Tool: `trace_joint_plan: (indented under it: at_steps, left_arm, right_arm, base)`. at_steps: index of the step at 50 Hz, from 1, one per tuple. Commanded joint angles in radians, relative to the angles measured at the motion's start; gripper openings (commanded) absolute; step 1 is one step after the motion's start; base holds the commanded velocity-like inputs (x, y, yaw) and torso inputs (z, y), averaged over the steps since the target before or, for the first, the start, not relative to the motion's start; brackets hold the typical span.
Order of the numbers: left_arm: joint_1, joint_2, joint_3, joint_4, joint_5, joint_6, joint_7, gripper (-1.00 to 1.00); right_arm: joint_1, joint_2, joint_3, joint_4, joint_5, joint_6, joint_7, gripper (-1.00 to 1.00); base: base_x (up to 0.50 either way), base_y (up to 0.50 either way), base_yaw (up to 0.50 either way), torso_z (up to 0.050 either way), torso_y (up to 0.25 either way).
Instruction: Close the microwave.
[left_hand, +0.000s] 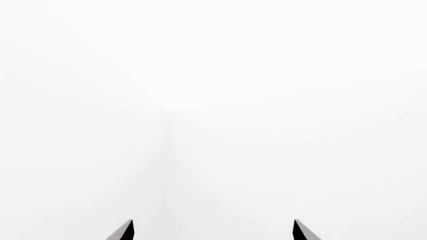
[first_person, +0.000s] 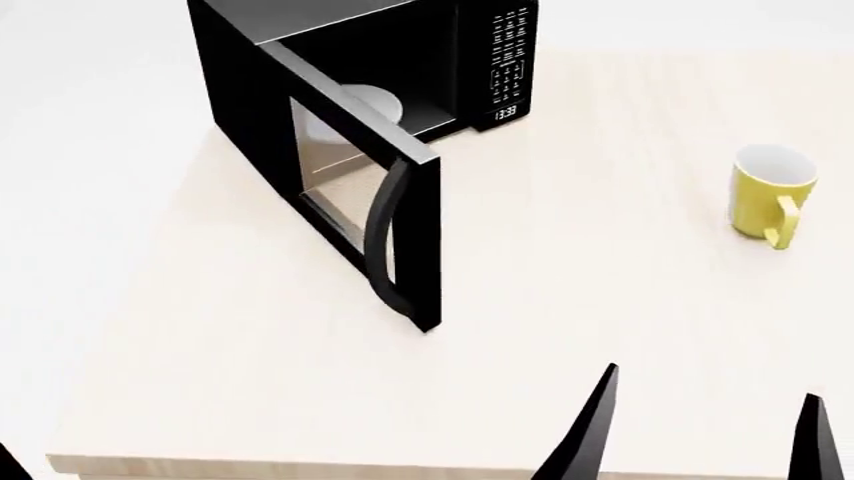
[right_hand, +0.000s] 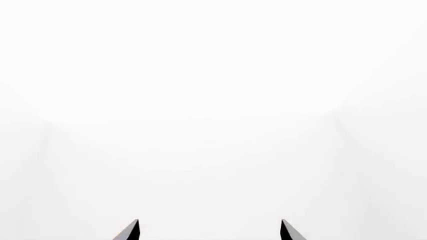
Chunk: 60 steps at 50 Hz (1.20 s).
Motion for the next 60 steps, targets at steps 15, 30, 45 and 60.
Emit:
trace_joint_plan:
  at_steps: [15, 30, 45, 60]
  left_arm:
    - [-0.004, -0.014, 0.021, -0.015, -0.013, -0.020, 0.007, 1.00]
    - [-0.007, -0.025, 0.032, -0.022, -0.016, -0.022, -0.001, 1.00]
    - [-0.008, -0.034, 0.043, -0.028, -0.016, -0.023, -0.011, 1.00]
    - [-0.006, -0.043, 0.053, -0.033, -0.017, -0.020, -0.020, 1.00]
  right_arm:
    - [0.003, 0.026, -0.033, -0.008, 0.032, 0.050, -0.015, 1.00]
    - [0.004, 0.036, -0.047, -0.008, 0.008, 0.058, -0.007, 1.00]
    - [0.004, 0.045, -0.057, -0.005, -0.001, 0.061, 0.001, 1.00]
    - [0.004, 0.053, -0.065, 0.001, -0.002, 0.054, 0.012, 1.00]
  base:
    - [0.30, -0.03, 0.00, 0.000, 0.000]
    - [0.50, -0.04, 0.00, 0.000, 0.000]
    - [0.50, 0.00, 0.00, 0.000, 0.000]
    - [0.50, 0.00, 0.00, 0.000, 0.001]
